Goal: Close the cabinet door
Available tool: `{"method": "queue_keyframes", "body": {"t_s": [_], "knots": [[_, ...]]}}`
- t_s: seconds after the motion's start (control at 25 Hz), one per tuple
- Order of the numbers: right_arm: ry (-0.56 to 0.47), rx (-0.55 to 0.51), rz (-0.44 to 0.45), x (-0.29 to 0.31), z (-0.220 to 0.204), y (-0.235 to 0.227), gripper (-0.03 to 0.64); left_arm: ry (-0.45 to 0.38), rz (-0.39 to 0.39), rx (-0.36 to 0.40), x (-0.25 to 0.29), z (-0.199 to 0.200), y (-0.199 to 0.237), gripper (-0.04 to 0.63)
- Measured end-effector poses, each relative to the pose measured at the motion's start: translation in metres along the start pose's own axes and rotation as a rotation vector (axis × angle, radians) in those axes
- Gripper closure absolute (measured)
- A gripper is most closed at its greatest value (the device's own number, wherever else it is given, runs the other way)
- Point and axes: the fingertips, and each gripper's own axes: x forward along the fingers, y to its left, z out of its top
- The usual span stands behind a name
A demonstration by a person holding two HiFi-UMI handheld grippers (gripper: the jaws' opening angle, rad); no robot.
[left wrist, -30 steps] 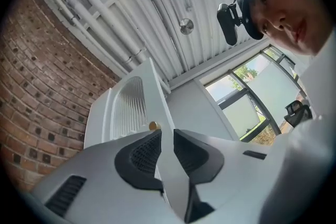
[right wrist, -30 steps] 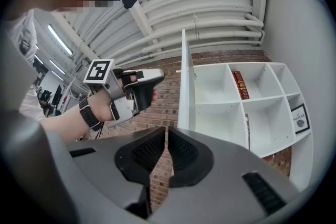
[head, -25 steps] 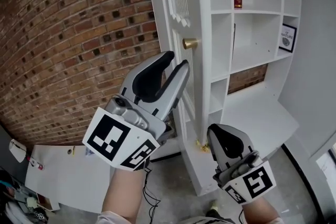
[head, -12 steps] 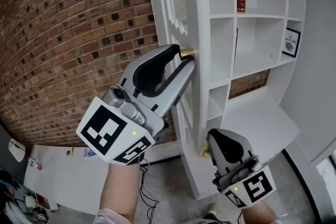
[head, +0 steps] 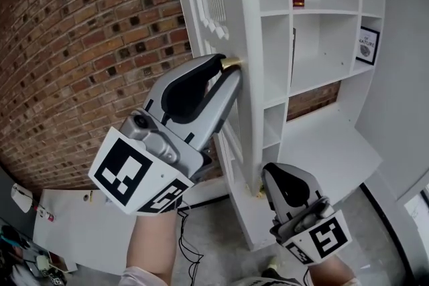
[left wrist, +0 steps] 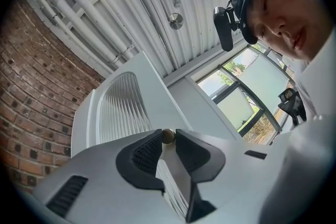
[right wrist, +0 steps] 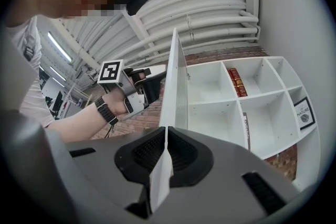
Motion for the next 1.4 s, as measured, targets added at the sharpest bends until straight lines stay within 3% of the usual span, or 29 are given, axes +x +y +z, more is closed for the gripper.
{"method": "queue_keyframes", "body": {"t_s": [0.32, 1.4], "knots": [[-0.003, 0.012, -0.058, -0.012, -0.003, -0.038, 0.596, -0.036, -0.010, -0.016, 0.036, -0.011, -0.015, 0.509], [0.024, 0.022, -0.084, -0.011, -0.035, -0.187, 0.595, -0.008, 0.170, 0.073, 0.182, -0.084, -0.023, 0.512]]}}
